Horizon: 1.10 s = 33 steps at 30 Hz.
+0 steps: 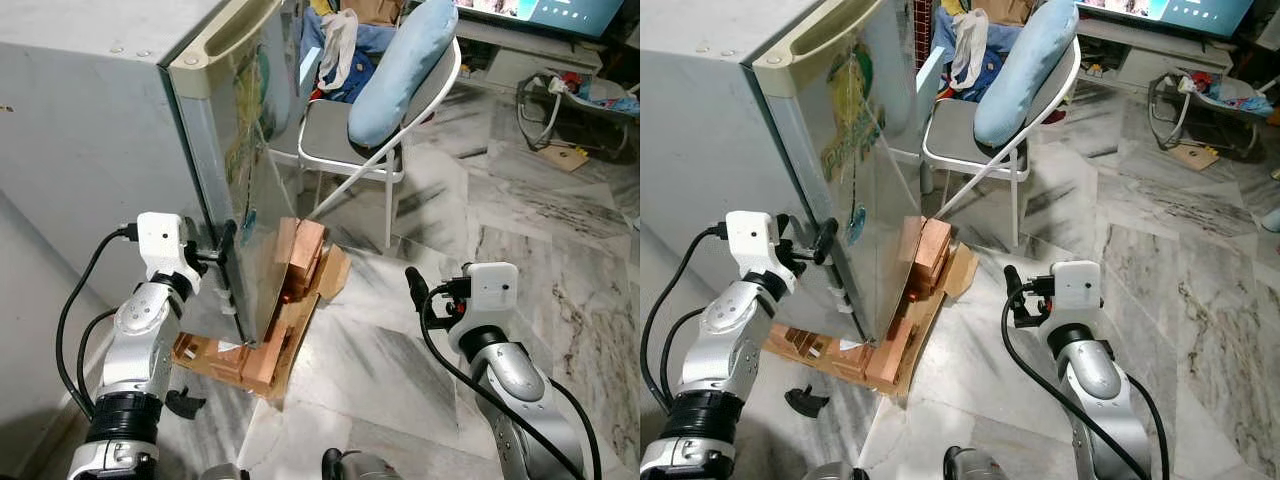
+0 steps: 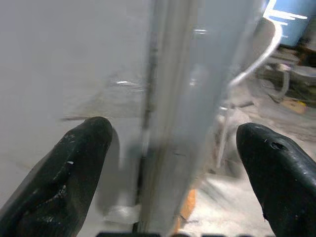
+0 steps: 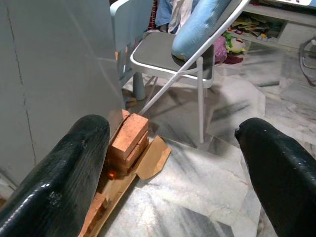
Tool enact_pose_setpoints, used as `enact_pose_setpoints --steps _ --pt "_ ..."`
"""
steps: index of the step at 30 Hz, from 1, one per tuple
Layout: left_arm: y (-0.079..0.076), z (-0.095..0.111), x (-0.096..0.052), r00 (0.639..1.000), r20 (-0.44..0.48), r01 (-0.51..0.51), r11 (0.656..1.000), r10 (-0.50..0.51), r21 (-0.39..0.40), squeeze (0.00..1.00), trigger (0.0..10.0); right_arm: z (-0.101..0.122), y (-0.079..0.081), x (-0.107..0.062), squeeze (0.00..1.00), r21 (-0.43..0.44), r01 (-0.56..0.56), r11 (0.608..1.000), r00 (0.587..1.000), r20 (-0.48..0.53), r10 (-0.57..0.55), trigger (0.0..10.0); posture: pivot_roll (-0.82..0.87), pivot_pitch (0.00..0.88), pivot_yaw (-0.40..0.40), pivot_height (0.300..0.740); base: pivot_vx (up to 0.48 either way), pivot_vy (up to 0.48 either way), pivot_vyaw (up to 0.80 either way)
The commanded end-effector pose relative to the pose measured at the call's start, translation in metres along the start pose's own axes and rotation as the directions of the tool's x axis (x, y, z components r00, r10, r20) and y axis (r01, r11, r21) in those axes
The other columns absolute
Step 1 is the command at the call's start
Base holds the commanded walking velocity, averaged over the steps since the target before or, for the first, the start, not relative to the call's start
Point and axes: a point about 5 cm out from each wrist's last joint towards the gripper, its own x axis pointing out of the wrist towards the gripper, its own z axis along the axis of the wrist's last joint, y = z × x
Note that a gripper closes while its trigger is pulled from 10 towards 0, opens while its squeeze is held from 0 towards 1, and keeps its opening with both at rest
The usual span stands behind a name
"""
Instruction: Restocking fridge
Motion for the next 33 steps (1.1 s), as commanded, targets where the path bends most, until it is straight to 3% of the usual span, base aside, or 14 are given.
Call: enact_pose_setpoints --steps 1,8,14,18,20,21,22,24,26,30,33 --pt "-0.017 0.007 0.009 0.995 0.018 0.096 0.995 -0.097 0.026 0.00 10.0 0.000 -0.001 -0.003 0.00 -0.003 0.001 1.000 1.000 -0.006 -0.001 10.0 -0.04 0.123 -0.053 0.740 0.000 0.000 0.00" --pt "-0.047 0.012 0.016 0.962 0.019 0.270 0.962 -0.271 0.047 0.00 10.0 -0.004 -0.010 -0.008 0.00 -0.003 0.031 1.000 0.999 -0.035 -0.031 10.0 -0.05 0.120 -0.048 0.740 0.000 0.000 0.00" --pt "-0.044 0.013 0.030 0.976 0.017 0.215 0.974 -0.217 0.075 0.00 10.0 -0.004 -0.008 -0.007 0.00 0.010 0.043 0.999 0.999 -0.025 -0.043 10.0 -0.04 0.115 -0.039 0.740 0.000 0.000 0.00" --pt "-0.059 0.022 0.040 0.961 0.037 0.271 0.962 -0.273 0.041 0.00 10.0 -0.004 -0.008 -0.009 0.00 0.018 0.044 0.999 0.999 -0.023 -0.044 10.0 -0.03 0.110 -0.045 0.740 0.000 0.000 0.00" --pt "-0.095 0.029 0.039 0.888 0.058 0.454 0.890 -0.455 0.035 0.00 10.0 -0.005 -0.010 -0.011 0.00 0.018 0.049 0.999 0.999 -0.024 -0.049 10.0 -0.03 0.106 -0.051 0.740 0.000 0.000 0.00" --pt "-0.095 0.029 0.039 0.888 0.058 0.454 0.890 -0.455 0.035 0.00 10.0 -0.005 -0.010 -0.011 0.00 0.018 0.049 0.999 0.999 -0.024 -0.049 10.0 -0.03 0.106 -0.051 0.740 0.000 0.000 0.00" --pt "-0.133 0.034 0.029 0.769 0.059 0.634 0.771 -0.637 0.055 0.00 10.0 -0.005 -0.011 -0.014 0.00 0.020 0.056 0.998 0.998 -0.026 -0.055 10.0 -0.02 0.101 -0.054 0.740 0.000 0.000 0.00" --pt "-0.160 0.033 0.018 0.674 0.051 0.735 0.676 -0.737 0.058 0.00 10.0 -0.006 -0.013 -0.015 0.00 0.020 0.067 0.998 0.997 -0.026 -0.067 10.0 -0.02 0.098 -0.053 0.740 0.000 0.000 0.00" --pt "-0.170 0.029 0.013 0.644 0.042 0.762 0.645 -0.764 0.054 0.00 10.0 -0.007 -0.013 -0.015 0.00 0.023 0.073 0.997 0.997 -0.024 -0.072 10.0 -0.02 0.094 -0.049 0.740 0.000 0.000 0.00" --pt "-0.146 0.008 0.023 0.741 -0.021 0.670 0.738 -0.671 0.078 0.00 10.0 -0.002 -0.008 -0.013 0.00 0.029 0.073 0.997 0.997 0.000 -0.073 10.0 -0.03 0.090 -0.041 0.740 0.000 0.000 0.00" --pt "-0.109 0.002 0.028 0.836 -0.060 0.548 0.831 -0.545 0.091 0.00 10.0 0.002 -0.005 -0.013 0.00 0.017 0.054 0.998 0.998 0.021 -0.054 10.0 -0.02 0.089 -0.038 0.740 0.000 0.000 0.00"
